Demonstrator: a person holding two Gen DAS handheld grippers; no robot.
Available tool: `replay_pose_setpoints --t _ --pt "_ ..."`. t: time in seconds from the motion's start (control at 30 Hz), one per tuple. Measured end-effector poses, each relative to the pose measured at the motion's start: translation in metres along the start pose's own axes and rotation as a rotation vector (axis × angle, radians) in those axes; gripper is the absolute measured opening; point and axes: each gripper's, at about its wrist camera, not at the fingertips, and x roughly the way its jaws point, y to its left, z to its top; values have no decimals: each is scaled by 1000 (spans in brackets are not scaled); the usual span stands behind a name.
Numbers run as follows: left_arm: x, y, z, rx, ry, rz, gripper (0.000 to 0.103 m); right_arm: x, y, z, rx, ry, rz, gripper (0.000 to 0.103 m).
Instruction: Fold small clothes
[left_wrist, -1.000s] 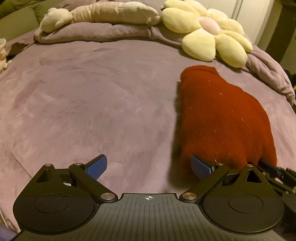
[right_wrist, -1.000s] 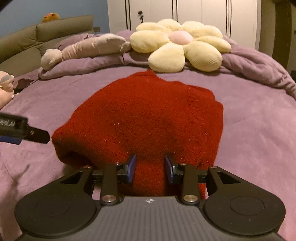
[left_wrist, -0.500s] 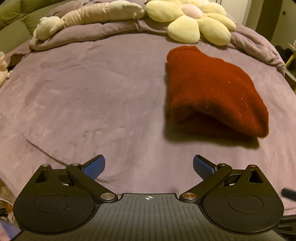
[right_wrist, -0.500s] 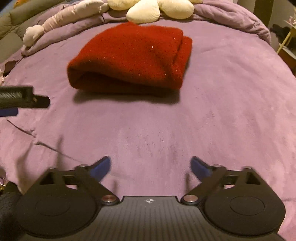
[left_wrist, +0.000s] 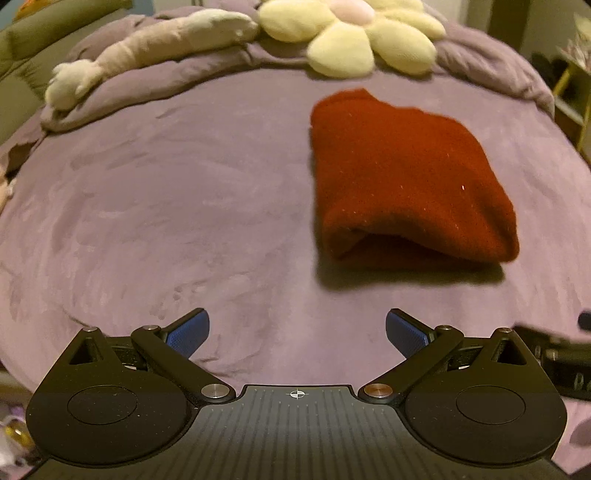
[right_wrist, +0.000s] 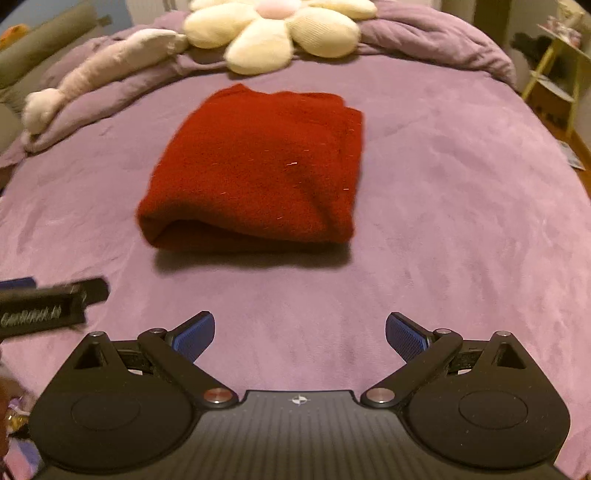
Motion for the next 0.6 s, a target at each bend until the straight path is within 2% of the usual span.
replay_pose_setpoints --t 0.37,0.6 --pt "2 -8 9 18 5 2 103 0 5 10 2 -7 -47 99" --pt "5 -9 10 25 14 5 103 1 6 13 -8 -6 -48 99"
